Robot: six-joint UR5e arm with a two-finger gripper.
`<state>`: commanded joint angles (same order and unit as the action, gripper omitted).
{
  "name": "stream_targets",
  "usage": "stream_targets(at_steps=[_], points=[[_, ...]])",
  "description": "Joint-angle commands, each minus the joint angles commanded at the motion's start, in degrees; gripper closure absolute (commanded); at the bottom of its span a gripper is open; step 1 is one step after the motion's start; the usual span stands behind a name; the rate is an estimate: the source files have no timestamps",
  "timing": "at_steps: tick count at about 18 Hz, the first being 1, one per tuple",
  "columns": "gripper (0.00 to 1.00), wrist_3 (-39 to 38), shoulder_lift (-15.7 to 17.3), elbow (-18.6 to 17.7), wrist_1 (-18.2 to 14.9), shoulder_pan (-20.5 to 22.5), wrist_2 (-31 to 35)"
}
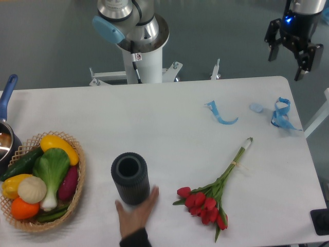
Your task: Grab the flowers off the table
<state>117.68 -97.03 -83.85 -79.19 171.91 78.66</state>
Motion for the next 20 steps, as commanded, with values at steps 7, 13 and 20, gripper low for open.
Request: stream_targets(at_steps=[7, 13, 20], points=[[0.00, -0.79, 0.35, -1.22, 0.09, -0.35, 0.00], [0.00, -15.26, -1.05, -2.02, 3.24, -4.03, -1.32], [0.00, -28.28, -10.62, -3.51, 11.06, -12.99, -1.41]])
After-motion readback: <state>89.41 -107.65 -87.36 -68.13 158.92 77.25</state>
